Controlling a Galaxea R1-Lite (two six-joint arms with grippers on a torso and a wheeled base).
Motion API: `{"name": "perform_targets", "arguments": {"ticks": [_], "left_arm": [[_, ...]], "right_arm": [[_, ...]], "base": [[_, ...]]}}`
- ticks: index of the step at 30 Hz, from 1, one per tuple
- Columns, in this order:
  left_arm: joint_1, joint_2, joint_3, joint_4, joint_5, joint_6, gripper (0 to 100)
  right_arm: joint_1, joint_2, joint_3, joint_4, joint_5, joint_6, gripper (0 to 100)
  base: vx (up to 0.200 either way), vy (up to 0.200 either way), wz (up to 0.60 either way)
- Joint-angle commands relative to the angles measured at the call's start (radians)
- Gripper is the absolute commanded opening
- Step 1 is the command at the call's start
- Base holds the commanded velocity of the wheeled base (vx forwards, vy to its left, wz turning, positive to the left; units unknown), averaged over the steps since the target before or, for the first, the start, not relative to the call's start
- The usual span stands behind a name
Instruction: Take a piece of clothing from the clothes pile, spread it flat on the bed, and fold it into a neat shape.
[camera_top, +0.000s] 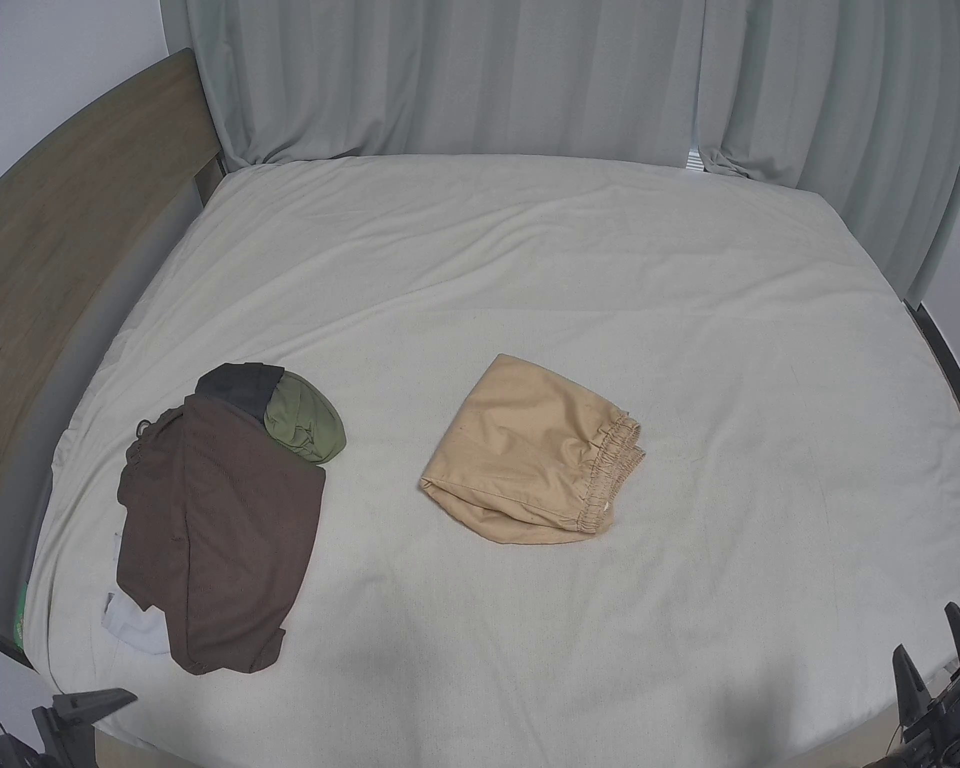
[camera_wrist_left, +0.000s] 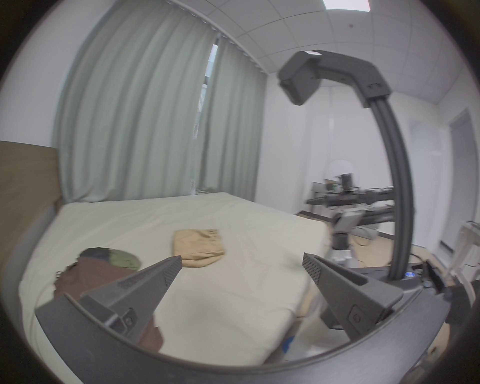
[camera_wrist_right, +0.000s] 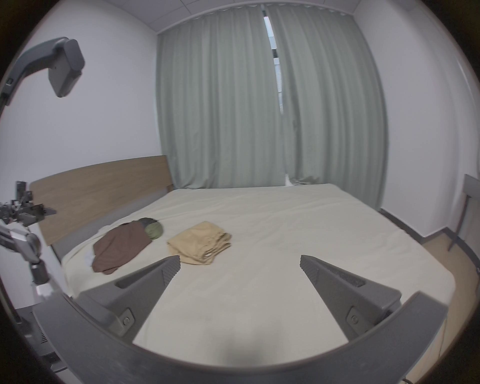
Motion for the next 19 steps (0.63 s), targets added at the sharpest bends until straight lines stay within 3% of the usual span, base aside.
{"name": "perform_targets", "arguments": {"ticks": [1, 5, 10, 12, 16, 18, 19], "left_arm": [[0.087, -0.072, 0.017, 0.090, 0.195, -0.048, 100], [0.139, -0.072, 0.017, 0.095, 0.312, -0.068, 100], [0.205, -0.080, 0.017, 0.096, 0.352, -0.076, 100], [0.279, -0.137, 0.017, 0.099, 0.361, -0.074, 100], [0.271, -0.138, 0.017, 0.116, 0.524, -0.074, 100], [0.270, -0.140, 0.017, 0.187, 0.605, -0.088, 100], [0.270, -0.138, 0.017, 0.181, 0.613, -0.091, 100]], "right_arm": [[-0.012, -0.042, 0.016, 0.048, -0.076, -0.027, 100], [-0.016, -0.042, 0.016, 0.045, -0.060, -0.038, 100], [-0.015, -0.042, 0.016, 0.045, -0.060, -0.038, 100], [-0.016, -0.042, 0.016, 0.045, -0.061, -0.033, 100], [-0.015, -0.042, 0.016, 0.045, -0.060, -0.035, 100], [-0.015, -0.042, 0.016, 0.045, -0.061, -0.035, 100], [-0.015, -0.042, 0.016, 0.045, -0.061, -0.033, 100]], "base": [[0.000, 0.000, 0.00], [0.000, 0.000, 0.00], [0.000, 0.000, 0.00], [0.000, 0.000, 0.00], [0.000, 0.000, 0.00], [0.000, 0.000, 0.00], [0.000, 0.000, 0.00]]}}
